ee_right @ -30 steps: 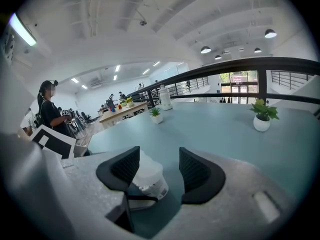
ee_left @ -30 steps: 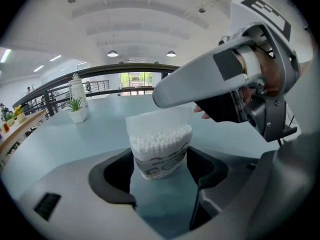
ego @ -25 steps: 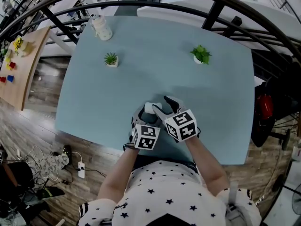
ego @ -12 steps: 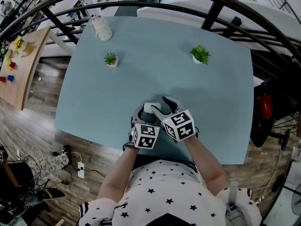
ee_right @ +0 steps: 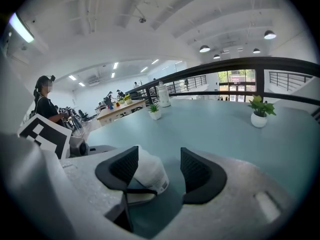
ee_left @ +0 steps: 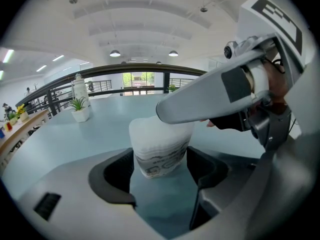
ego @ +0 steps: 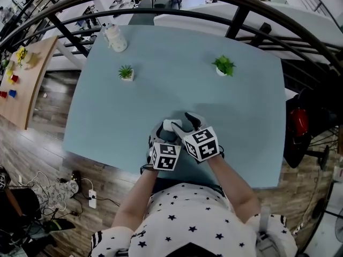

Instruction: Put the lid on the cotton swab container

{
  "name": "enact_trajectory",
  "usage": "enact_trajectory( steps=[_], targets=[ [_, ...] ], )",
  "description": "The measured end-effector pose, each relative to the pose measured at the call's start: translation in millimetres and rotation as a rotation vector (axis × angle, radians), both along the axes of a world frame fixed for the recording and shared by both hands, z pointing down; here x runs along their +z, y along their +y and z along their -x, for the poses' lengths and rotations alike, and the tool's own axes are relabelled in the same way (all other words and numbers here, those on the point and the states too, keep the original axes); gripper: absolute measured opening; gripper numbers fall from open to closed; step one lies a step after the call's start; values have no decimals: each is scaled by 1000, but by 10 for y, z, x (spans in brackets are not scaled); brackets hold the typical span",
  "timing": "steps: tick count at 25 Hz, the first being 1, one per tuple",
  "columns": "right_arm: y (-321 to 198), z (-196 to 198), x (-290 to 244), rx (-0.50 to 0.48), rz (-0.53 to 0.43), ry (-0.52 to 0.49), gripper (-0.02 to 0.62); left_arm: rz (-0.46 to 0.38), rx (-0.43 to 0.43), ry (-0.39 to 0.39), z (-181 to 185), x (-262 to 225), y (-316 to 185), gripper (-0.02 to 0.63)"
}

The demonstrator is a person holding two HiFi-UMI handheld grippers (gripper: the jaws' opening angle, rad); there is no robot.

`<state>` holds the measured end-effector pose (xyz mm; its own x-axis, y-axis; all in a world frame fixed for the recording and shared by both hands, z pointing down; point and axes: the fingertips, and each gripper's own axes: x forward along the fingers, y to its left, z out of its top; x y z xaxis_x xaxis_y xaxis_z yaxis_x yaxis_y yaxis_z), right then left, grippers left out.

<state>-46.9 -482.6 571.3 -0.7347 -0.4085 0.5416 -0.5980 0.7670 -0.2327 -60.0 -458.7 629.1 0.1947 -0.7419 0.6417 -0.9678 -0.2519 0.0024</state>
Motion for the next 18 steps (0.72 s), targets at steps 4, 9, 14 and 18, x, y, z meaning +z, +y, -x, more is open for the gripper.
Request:
enact_trajectory(
  steps=[4, 9, 14, 18],
  targets=[
    [56, -75, -81, 28, -65, 13, 247, -13, -18, 6, 71, -99, 120, 333],
    [223, -253, -295, 89, -71, -66, 247, -32, -57, 58, 223, -308, 365, 333],
    [467, -400, -490, 124, -93, -106, 247, -73, -83, 132, 279, -569, 636, 314],
    [708, -453, -606, 126, -126, -96, 224, -122, -104, 152, 320, -806, 815, 219]
  ],
)
